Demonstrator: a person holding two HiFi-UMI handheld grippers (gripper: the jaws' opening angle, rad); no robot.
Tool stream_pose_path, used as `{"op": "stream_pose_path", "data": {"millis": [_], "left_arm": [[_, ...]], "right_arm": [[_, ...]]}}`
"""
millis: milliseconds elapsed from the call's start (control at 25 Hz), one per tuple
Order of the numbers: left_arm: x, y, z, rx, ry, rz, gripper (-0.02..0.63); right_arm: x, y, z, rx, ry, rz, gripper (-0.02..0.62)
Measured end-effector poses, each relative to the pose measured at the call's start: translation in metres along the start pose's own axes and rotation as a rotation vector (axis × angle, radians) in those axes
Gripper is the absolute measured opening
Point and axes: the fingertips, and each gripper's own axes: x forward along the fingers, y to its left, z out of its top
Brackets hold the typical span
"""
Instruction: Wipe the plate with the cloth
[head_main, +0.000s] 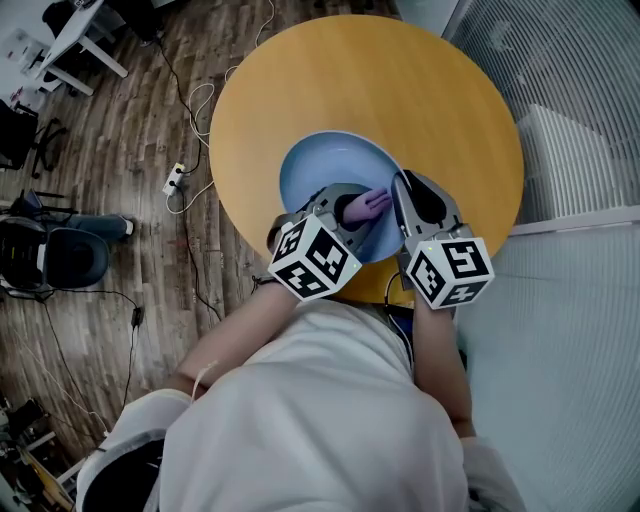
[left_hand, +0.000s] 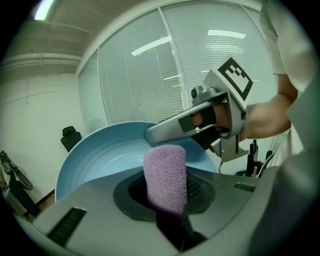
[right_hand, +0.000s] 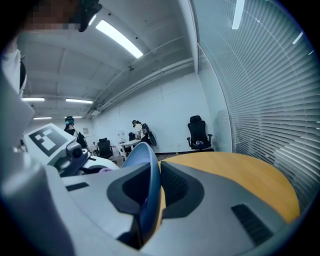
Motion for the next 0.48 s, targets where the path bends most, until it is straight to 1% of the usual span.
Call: {"op": "stream_pose_path", "data": {"millis": [240,480], "left_arm": [[0.000,-0.009,0.007,0.010,-0.015,-0.023,0.081],[-0.002,-0.010,0.011,0.015,-0.020,-0.023,0.081]], "right_arm": [[0.000,0.003,0.000,0.007,0.006,0.005,0.048],[-0.003,0.003,0.003,0.006,0.006,0.004,0.046]]}}
